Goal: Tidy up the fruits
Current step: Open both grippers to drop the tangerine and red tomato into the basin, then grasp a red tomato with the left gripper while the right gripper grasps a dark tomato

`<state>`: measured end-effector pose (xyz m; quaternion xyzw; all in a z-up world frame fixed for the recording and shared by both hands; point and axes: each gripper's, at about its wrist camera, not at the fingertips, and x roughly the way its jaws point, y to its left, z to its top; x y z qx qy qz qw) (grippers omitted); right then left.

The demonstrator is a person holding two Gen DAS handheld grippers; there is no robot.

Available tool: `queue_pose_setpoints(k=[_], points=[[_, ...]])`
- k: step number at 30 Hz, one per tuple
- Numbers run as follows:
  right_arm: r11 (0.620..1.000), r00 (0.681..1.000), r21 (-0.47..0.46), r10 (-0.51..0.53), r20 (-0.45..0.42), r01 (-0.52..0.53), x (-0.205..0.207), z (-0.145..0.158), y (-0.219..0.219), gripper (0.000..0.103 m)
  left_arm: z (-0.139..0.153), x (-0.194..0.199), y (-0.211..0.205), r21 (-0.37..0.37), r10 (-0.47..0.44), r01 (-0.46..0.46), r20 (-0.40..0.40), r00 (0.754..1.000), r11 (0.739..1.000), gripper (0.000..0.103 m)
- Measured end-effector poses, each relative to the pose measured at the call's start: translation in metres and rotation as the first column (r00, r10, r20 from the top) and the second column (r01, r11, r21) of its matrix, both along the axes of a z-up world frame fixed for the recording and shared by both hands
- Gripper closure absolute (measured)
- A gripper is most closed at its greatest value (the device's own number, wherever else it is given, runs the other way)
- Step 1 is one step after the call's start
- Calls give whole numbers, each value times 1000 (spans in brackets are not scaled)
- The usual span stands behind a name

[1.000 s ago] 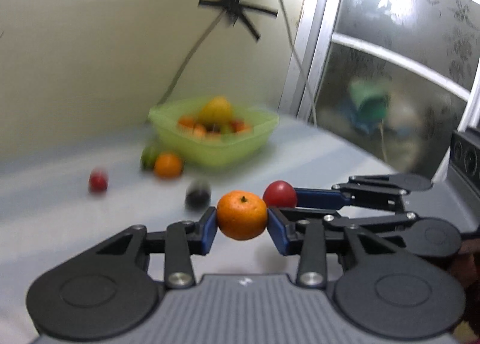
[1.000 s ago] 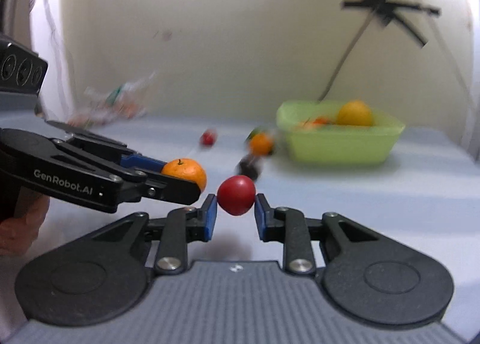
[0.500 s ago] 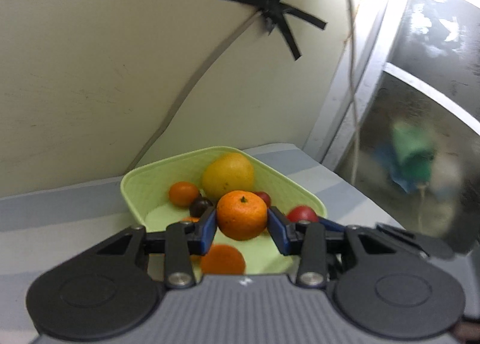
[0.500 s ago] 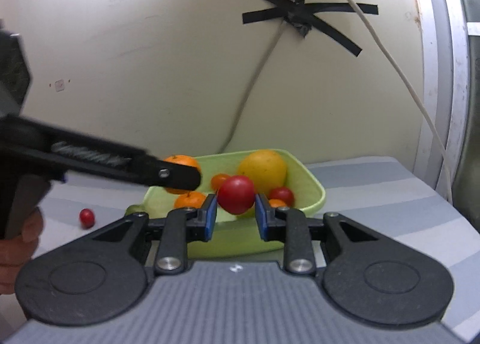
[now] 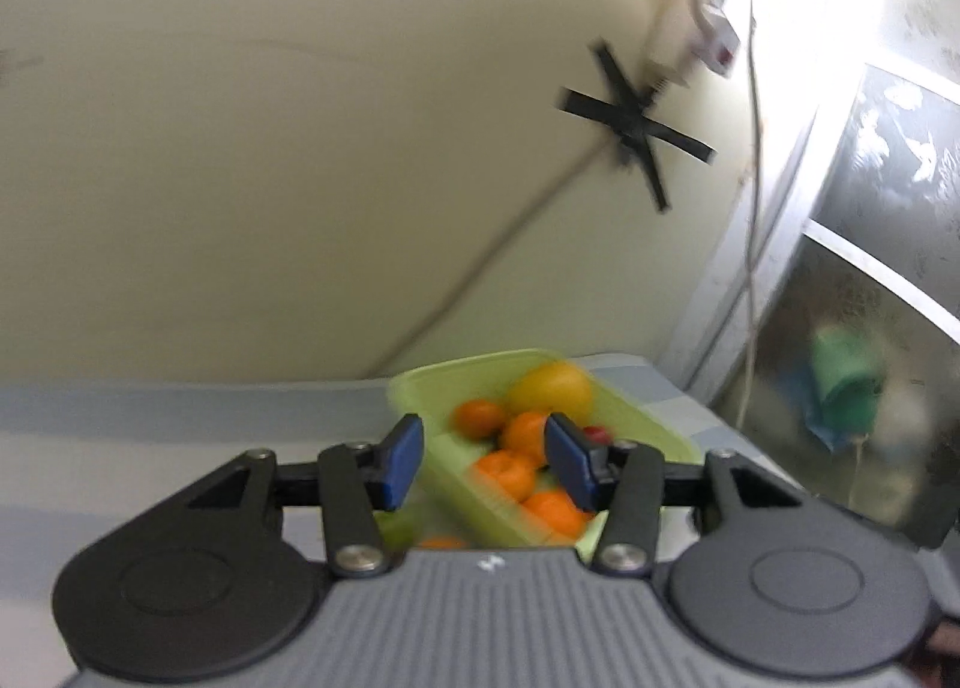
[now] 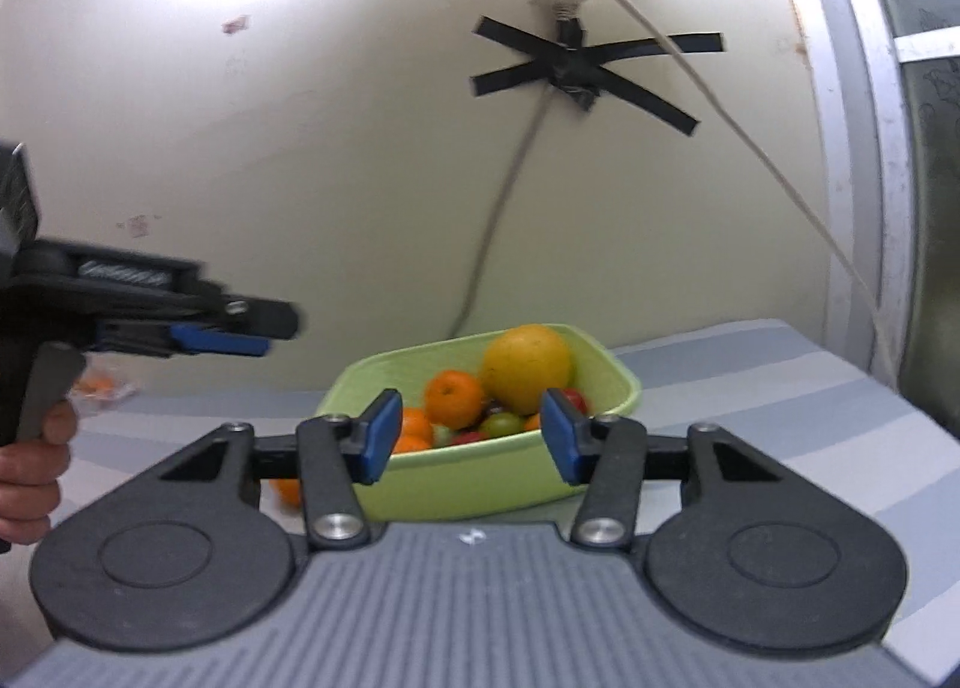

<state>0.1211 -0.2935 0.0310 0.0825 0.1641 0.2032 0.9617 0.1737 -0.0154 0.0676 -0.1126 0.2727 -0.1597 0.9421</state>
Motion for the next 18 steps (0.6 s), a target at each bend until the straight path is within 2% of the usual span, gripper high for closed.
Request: queue_pose_setpoints(k=[1,4,9,11,14,18], points=[[1000,1000,8,29,-7,-29,-3,0,3,56,-3,-11,11,5,22,-22,-3,1000,1000,57],[994,994,-9,106,-32,-106,-12,-2,19,57,-16,-41,43,32,98,-97,-32,995,995,57],[967,969,-87,231,-88,-239,-27,-10,55,57,-40,-71,71,62,162,-158,-71,984,985,57],[956,958,-106,260,-117,-272,-32,-12,67,57,-46,-69,75,64,167,-161,-90,982,985,57],[957,952,-76,267,-153,-281,-36,-15,72,57,-47,-53,72,83,150,-142,-88,985,986,52],[970,955,-69,217,-204,-235,-28,-17,74,57,-50,-23,53,119,118,-107,-83,990,987,50]])
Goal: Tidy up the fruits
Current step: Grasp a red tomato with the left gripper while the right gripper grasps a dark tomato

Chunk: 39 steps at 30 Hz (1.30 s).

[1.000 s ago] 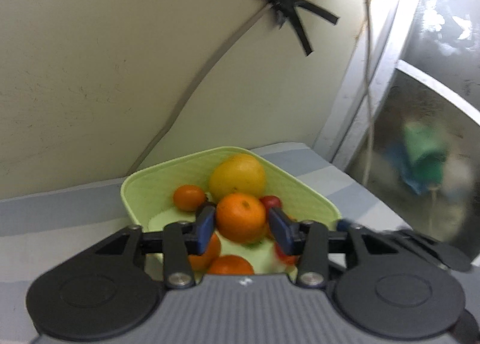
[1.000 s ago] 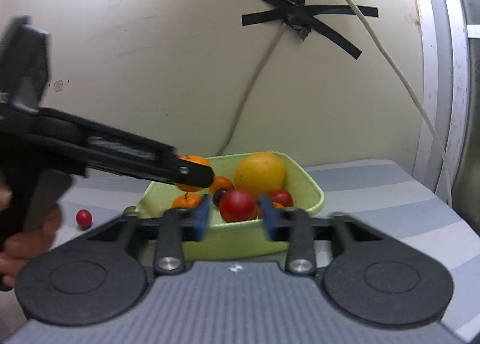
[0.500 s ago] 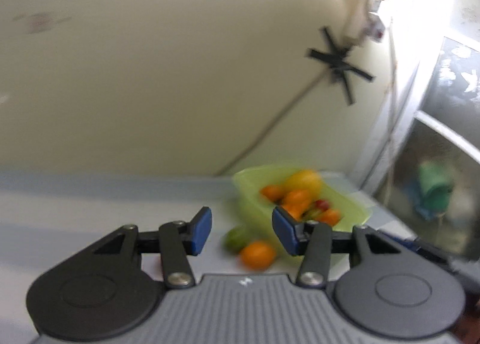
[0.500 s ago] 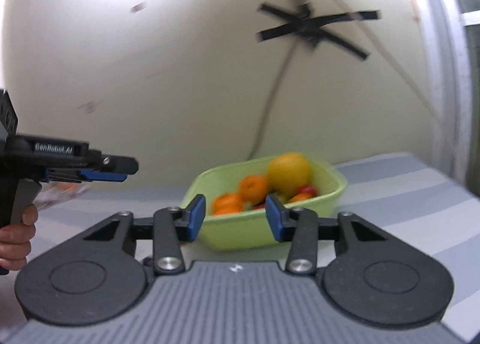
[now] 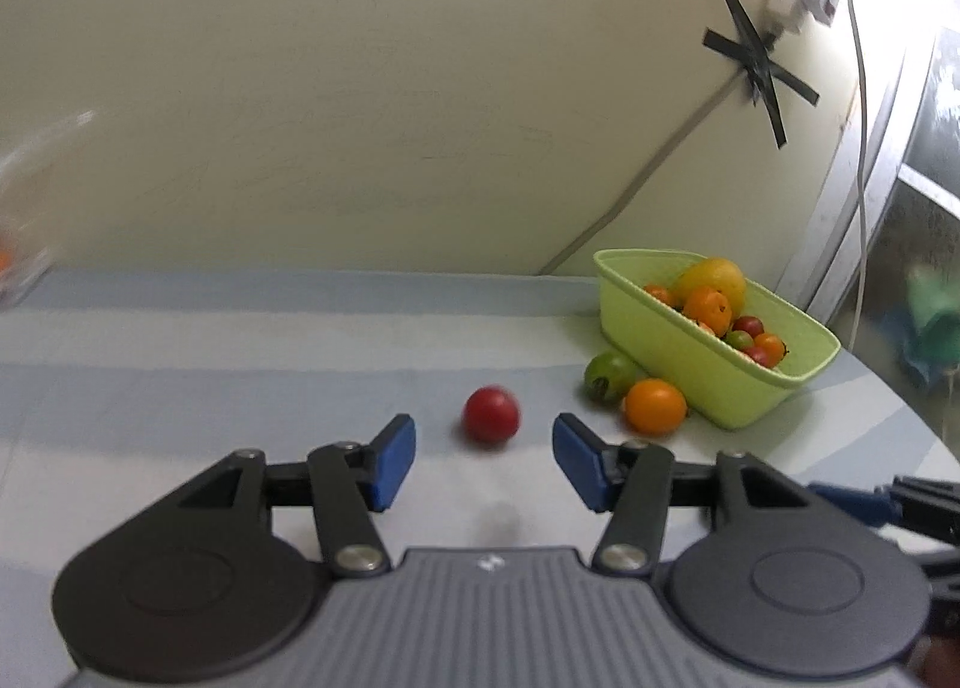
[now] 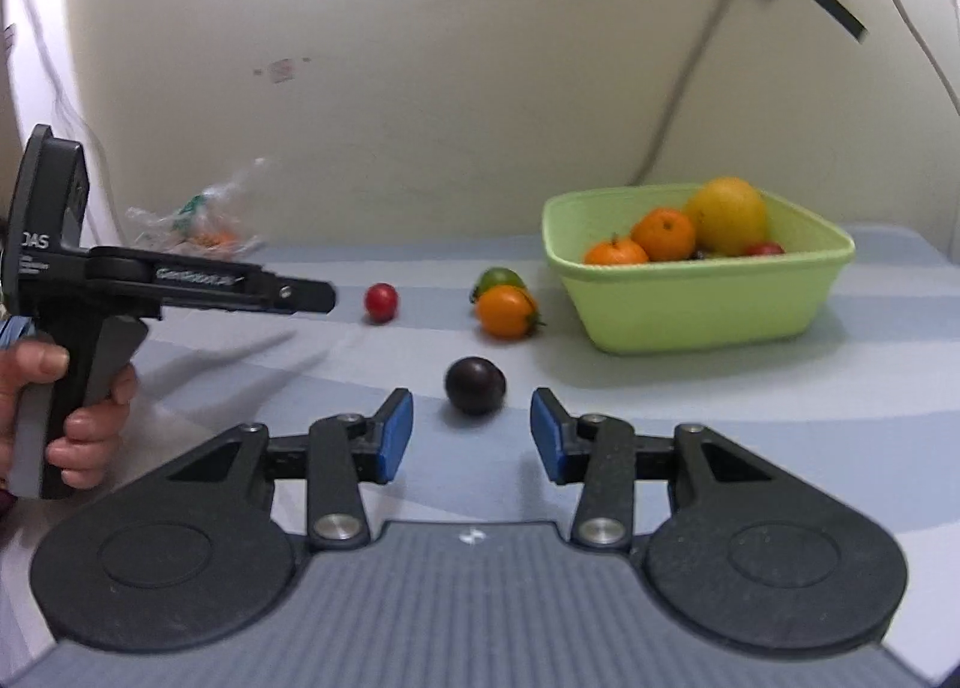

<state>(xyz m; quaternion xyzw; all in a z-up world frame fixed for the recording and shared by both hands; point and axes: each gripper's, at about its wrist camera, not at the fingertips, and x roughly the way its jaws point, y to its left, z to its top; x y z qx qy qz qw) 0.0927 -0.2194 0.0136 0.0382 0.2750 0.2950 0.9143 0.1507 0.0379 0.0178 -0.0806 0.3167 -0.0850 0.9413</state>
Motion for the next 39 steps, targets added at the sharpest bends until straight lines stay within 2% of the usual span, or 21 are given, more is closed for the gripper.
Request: queue_pose_setpoints(k=[4,6,8,9,11,13,17,22,26,33,39], points=[[1000,998,-9,-23,-53,23,11,-4,4,57,-10,21,-12,46,7,-6,-20,1000,999,52],[1000,998,-22,-15,-61,14,15,-6,9,57,-16,26,-12,40,14,-12,-50,999,999,60],[999,998,-39,4,-68,-7,18,-7,17,57,-17,27,-10,22,17,-16,-49,999,1000,77],[998,997,-52,13,-74,-16,20,-8,21,58,-18,25,-8,8,9,-9,-48,999,1000,77],[997,998,-76,8,-68,-13,21,-7,26,75,-18,21,-6,-3,7,-7,-48,999,1000,77],[997,998,-74,0,-67,-5,21,-7,24,75,-17,10,-9,-5,-7,6,-45,999,1000,77],[999,998,-53,-6,-63,3,7,-5,16,75,-13,-32,-23,-33,-104,103,-26,994,994,77],[998,998,-39,37,-44,-39,-39,-3,6,75,-5,-96,-43,-26,-227,227,9,974,974,77],[998,999,-43,54,-1,-54,-81,0,-4,75,-1,-135,-55,-52,-293,294,27,956,954,77],[992,995,-91,94,44,-90,-125,-2,-4,75,-5,-163,-70,-4,-313,313,13,950,950,77],[988,994,-122,98,45,-92,-132,-7,0,73,-12,-175,-73,20,-285,285,-3,958,958,73]])
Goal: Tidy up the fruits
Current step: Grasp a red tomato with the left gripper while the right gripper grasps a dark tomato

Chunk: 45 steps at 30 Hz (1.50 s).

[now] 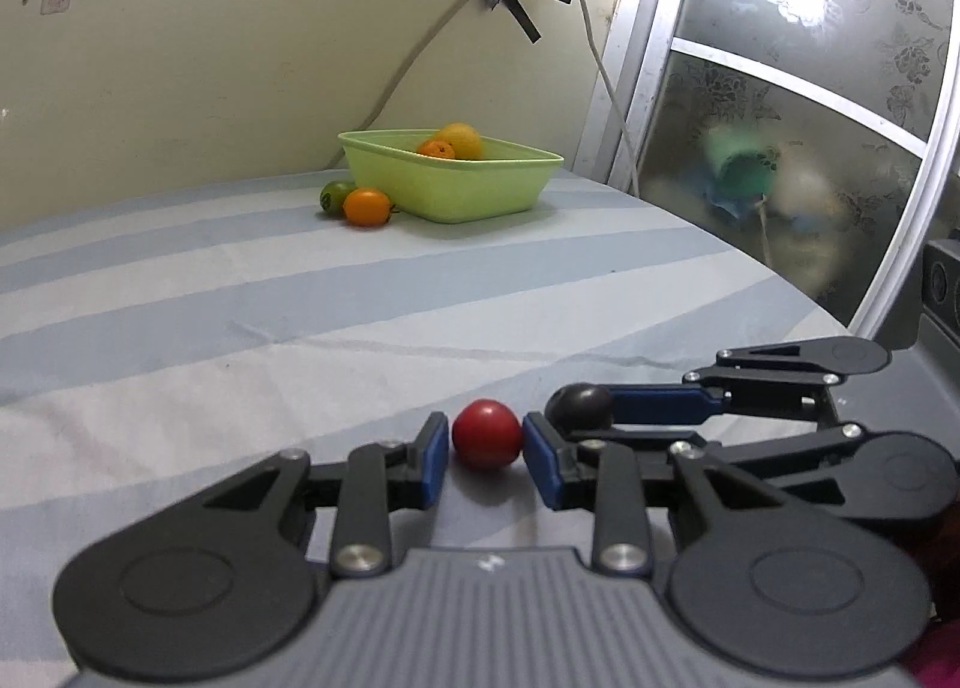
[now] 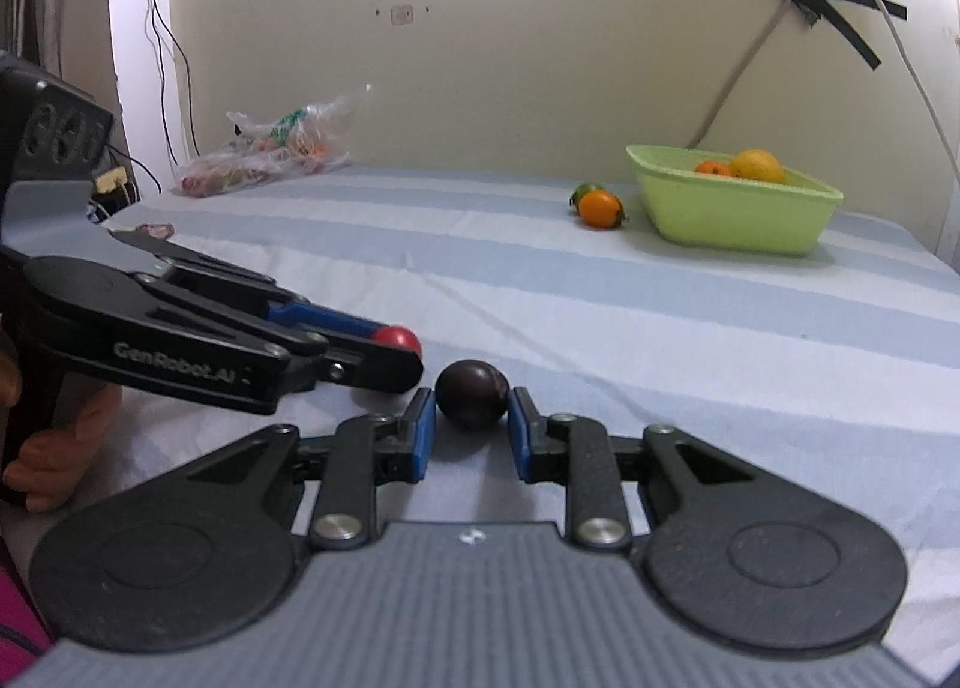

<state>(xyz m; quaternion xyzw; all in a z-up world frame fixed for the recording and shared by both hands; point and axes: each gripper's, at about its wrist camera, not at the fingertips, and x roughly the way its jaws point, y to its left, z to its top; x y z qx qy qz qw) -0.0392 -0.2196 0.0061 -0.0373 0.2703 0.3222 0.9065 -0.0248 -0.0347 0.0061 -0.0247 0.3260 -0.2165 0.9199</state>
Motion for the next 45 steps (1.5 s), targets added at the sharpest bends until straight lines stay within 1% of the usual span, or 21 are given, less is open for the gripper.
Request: queue_pose_setpoints(k=[2,5,9,13,18,20,24,28,38,45], points=[[1000,1000,0,-4,5,4,-2,0,-1,73,1,-2,-2,10,-2,2,5,1000,1000,66],[1000,1000,-1,-10,7,10,-6,1,-4,72,4,-6,-6,32,-1,1,23,1000,999,62],[1000,1000,5,-17,7,17,-7,0,-6,71,5,-7,-8,40,7,-9,31,999,999,59],[1000,1000,12,-19,4,19,-6,-1,-5,69,1,-5,-5,52,42,-43,29,999,998,55],[1000,1000,9,-19,8,19,-6,-2,-6,68,-1,-5,-6,49,66,-67,26,997,997,55],[1000,1000,9,-18,9,18,-6,-2,-6,64,-1,-5,-7,56,77,-78,26,997,995,56],[1000,1000,5,-22,14,22,-7,-2,-5,64,-2,-7,-12,86,90,-93,37,995,992,57],[999,999,3,-33,18,33,-8,-2,-5,64,-1,-7,-13,96,98,-102,41,994,990,57],[998,998,-9,-57,33,57,-9,-3,-4,59,-1,-8,-11,94,102,-106,43,994,990,57],[998,997,-13,-62,39,63,-10,-3,-4,59,-1,-7,-10,94,99,-103,44,994,990,57]])
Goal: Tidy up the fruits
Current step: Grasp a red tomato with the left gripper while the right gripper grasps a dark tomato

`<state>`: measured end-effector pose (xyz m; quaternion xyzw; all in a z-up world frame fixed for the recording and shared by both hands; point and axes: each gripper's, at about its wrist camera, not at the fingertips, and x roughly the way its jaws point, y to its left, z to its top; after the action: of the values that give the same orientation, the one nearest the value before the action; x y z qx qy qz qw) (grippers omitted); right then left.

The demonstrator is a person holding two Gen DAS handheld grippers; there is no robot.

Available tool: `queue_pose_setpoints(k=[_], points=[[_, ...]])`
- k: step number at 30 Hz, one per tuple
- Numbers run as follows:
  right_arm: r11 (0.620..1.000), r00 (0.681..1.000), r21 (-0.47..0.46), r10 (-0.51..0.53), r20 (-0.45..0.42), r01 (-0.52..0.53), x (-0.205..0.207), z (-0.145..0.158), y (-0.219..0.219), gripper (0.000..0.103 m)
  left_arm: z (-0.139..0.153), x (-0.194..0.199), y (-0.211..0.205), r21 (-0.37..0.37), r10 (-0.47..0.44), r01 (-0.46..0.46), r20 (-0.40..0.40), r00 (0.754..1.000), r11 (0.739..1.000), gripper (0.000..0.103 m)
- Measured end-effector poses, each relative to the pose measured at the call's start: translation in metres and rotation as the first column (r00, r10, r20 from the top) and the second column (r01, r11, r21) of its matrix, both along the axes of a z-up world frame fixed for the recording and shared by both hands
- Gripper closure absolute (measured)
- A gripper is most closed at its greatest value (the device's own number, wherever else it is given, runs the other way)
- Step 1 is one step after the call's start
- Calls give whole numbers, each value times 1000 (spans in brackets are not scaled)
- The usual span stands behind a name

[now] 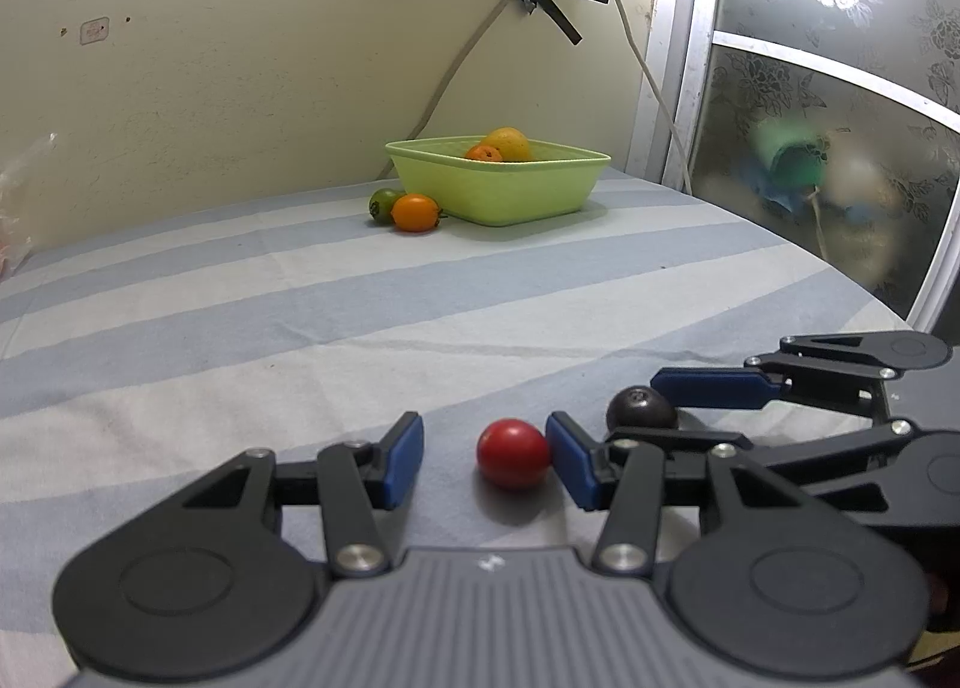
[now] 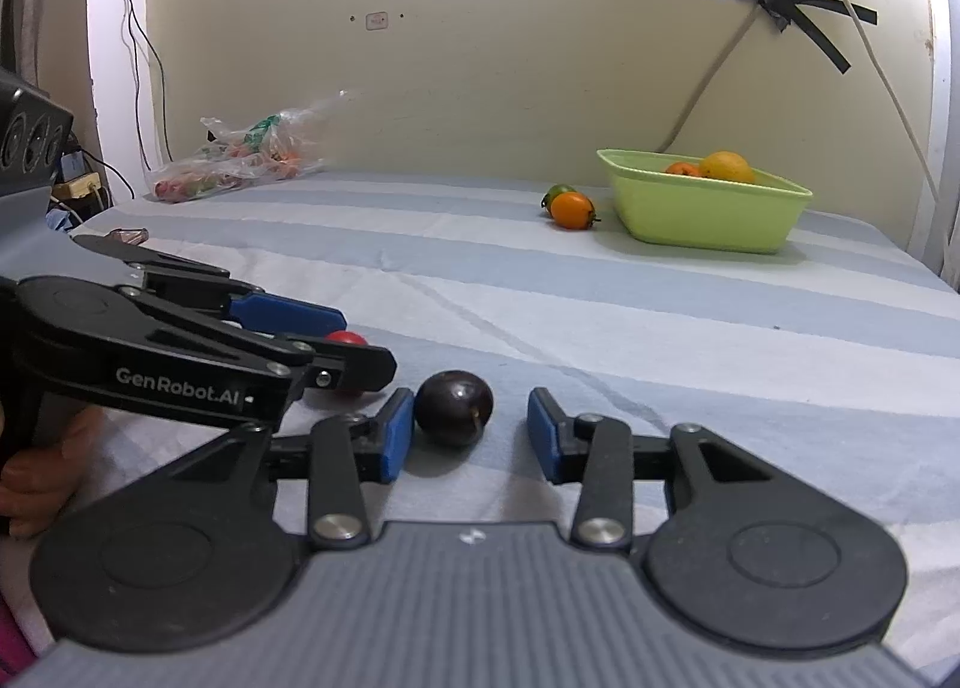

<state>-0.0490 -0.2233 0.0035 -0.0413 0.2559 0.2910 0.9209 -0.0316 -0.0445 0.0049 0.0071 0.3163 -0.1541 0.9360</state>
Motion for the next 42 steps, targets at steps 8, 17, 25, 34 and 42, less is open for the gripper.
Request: queue_pose_setpoints(k=[8,17,25,34,42], points=[[1000,1000,0,-17,12,17,-1,0,0,59,0,0,0,2,1,-1,1,1000,1000,57],[1000,1000,5,-22,11,22,-1,0,-1,59,0,-1,1,-5,8,-8,0,1000,1000,57],[1000,1000,5,-16,11,16,0,0,-2,59,0,-3,1,-9,13,-13,0,1000,1000,56],[1000,1000,4,-13,17,13,1,0,-3,59,1,-2,6,-18,1,-1,-6,1000,1000,55],[999,999,-51,16,33,-14,-5,-2,7,65,1,-18,6,0,-33,33,6,999,999,57]])
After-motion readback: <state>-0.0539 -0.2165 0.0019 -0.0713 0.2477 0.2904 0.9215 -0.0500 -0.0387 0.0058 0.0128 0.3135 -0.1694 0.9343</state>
